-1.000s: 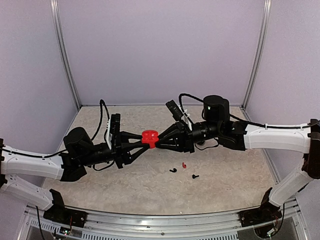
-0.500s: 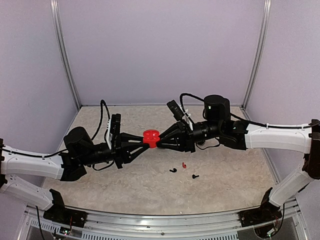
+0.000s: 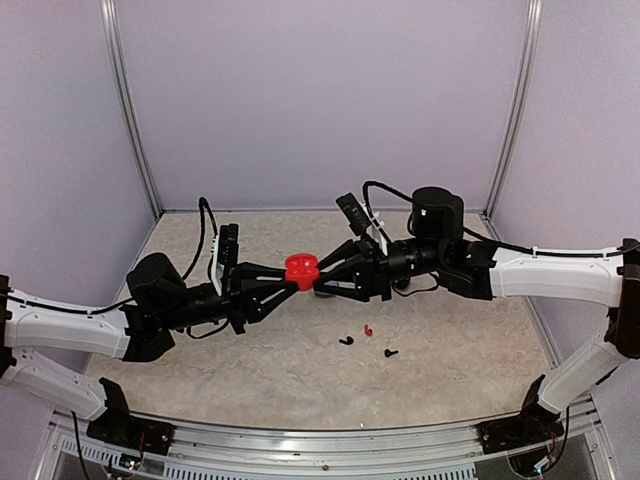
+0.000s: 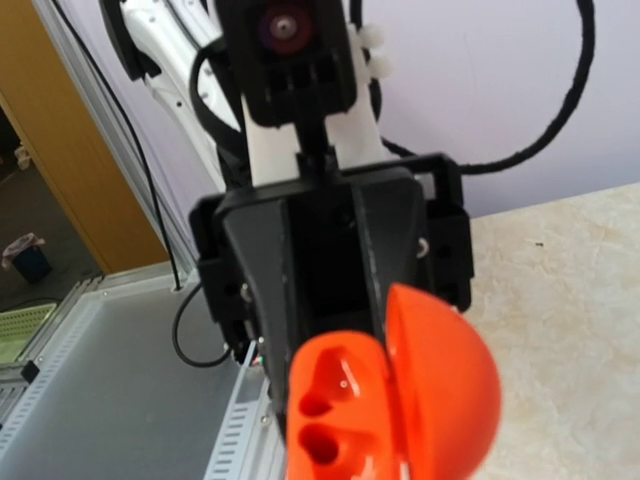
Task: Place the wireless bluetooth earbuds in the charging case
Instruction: Pass from the right arm to the left, then pass from the left arm to the right
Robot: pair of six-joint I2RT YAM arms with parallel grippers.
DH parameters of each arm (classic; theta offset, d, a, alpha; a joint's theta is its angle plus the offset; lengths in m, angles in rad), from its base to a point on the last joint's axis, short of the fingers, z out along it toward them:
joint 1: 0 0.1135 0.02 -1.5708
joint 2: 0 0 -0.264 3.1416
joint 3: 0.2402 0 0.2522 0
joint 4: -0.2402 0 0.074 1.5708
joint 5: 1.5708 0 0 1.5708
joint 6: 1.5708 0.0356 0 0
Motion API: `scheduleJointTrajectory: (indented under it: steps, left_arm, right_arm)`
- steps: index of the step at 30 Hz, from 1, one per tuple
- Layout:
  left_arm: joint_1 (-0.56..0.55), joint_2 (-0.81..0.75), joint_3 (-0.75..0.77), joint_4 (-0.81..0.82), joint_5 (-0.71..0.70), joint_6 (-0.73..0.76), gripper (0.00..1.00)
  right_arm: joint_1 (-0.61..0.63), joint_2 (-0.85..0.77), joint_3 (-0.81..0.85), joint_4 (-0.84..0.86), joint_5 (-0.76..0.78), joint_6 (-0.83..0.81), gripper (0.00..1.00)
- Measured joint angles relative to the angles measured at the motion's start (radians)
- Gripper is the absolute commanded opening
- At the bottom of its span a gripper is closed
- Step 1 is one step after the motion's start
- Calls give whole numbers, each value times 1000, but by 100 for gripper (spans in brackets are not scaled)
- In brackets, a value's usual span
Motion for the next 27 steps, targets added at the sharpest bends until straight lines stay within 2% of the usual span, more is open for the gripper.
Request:
scheduleJointTrajectory:
  steps: [27]
  left_arm:
    - [0, 55, 0, 69, -2, -17, 8]
  right_arm:
    - [1, 63, -20, 131, -25, 78, 35]
